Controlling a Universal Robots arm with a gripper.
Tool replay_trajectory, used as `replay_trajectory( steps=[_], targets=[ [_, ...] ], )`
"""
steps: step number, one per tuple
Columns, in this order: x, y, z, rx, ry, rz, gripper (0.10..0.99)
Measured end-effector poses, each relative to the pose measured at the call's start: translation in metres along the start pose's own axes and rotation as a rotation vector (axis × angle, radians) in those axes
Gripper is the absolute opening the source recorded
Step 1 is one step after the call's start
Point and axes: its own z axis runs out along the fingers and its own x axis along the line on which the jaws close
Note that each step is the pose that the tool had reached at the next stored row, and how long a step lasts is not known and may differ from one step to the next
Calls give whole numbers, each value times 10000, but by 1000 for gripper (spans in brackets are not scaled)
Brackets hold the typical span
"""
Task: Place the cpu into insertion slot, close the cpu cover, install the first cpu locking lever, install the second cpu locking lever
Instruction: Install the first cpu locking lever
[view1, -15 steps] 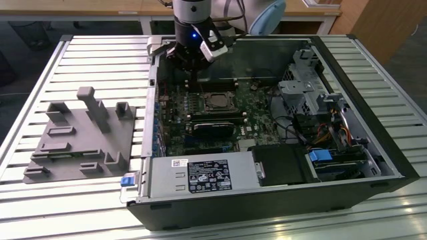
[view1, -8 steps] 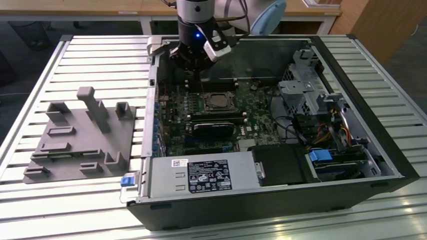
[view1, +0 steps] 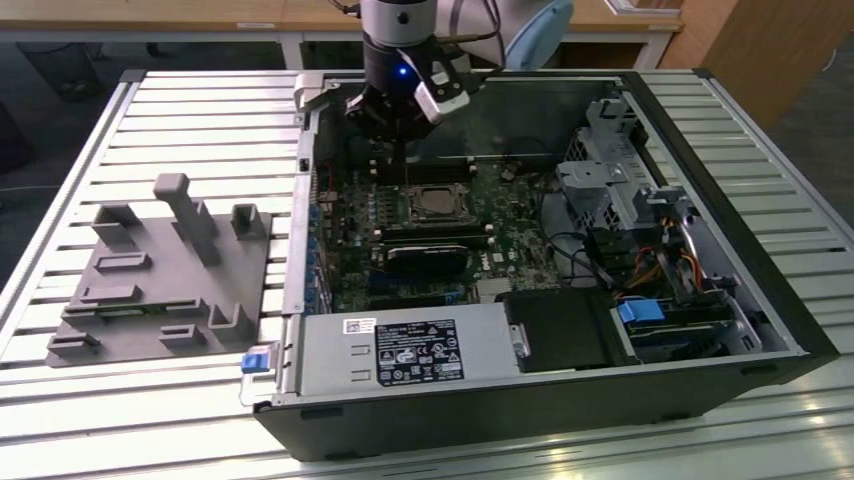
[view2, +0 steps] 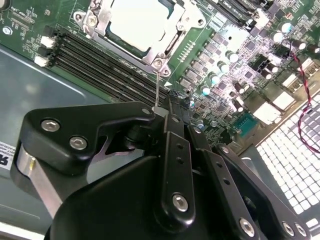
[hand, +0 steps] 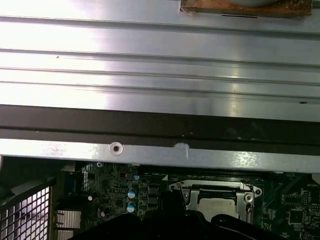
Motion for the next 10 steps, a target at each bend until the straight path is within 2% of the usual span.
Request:
replay_trajectory(
  steps=[10],
  targets=[
    [-57, -2, 4, -1, 0, 0, 106]
  ],
)
